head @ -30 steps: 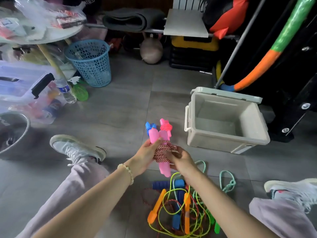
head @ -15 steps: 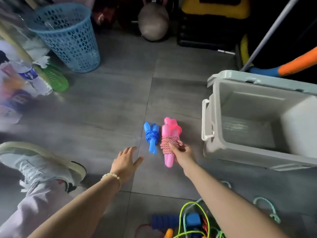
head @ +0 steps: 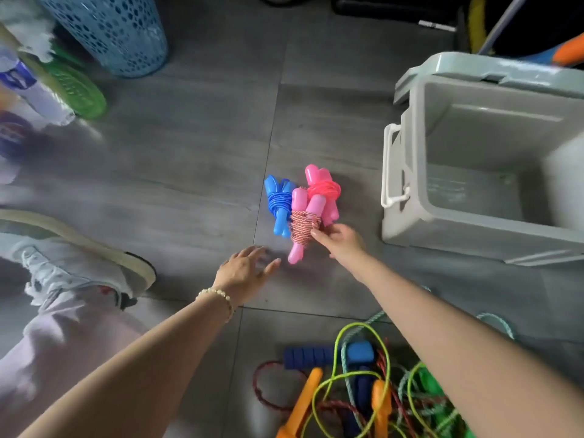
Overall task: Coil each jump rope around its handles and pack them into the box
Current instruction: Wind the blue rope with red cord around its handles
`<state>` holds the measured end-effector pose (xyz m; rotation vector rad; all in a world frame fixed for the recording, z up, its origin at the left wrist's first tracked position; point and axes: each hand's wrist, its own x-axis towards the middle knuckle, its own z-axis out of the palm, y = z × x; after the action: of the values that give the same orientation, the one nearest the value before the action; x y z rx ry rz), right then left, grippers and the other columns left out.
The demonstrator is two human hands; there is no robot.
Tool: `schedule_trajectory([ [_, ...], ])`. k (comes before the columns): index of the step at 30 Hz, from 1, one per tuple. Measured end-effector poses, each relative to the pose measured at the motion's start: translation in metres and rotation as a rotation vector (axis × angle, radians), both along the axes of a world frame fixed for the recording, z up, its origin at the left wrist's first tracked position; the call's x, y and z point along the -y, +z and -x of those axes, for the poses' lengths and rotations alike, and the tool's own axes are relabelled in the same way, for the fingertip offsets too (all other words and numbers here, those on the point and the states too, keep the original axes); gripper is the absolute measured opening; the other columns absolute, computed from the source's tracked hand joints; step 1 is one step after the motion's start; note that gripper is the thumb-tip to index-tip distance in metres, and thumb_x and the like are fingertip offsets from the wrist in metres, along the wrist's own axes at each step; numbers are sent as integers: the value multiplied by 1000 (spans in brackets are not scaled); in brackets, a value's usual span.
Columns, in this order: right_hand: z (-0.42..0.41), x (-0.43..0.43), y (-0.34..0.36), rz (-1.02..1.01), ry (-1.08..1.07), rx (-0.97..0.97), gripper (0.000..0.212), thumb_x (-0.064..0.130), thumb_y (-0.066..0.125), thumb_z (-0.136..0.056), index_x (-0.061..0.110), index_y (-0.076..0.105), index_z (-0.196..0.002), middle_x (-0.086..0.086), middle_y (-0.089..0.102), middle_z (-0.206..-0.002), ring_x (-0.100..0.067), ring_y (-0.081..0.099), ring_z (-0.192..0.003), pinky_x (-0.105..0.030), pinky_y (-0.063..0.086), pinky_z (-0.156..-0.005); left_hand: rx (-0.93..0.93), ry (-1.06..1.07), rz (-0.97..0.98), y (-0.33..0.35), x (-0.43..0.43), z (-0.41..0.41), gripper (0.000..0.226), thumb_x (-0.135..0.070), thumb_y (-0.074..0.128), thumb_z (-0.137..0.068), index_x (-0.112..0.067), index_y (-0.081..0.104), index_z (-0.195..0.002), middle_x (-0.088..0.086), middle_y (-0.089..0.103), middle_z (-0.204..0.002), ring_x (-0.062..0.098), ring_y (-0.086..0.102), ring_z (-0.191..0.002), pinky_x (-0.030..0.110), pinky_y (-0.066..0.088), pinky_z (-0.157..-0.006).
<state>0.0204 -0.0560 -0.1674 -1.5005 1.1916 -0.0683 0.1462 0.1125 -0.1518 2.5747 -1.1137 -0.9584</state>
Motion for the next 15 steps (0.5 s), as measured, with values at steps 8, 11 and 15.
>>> schedule_trajectory([
  [8, 131, -34, 7, -79, 71, -113, 13, 23, 68, -85, 12, 65, -91, 2, 64, -82, -13, 58, -81, -9, 42, -64, -330, -129, -69, -4, -7, 106, 44, -48, 39, -98, -10, 61, -103, 11, 66, -104, 29, 60, -98, 33, 44, -83],
  [11, 160, -57, 5, -174, 100, -125, 10, 28, 61, -90, 19, 64, -95, 0, 65, -97, -15, 60, -99, -12, 41, -78, -394, -198, -167, -10, -14, 136, 51, -54, 29, -97, -15, 60, -103, 13, 64, -109, 32, 57, -104, 36, 43, -89],
  [15, 180, -79, 14, -228, 52, -182, 32, 44, 46, -95, 23, 66, -106, 8, 62, -98, -11, 55, -100, -22, 35, -85, -399, -214, -193, -15, -22, 149, 48, -57, 30, -96, -29, 59, -121, 5, 63, -118, 27, 57, -111, 35, 44, -95],
])
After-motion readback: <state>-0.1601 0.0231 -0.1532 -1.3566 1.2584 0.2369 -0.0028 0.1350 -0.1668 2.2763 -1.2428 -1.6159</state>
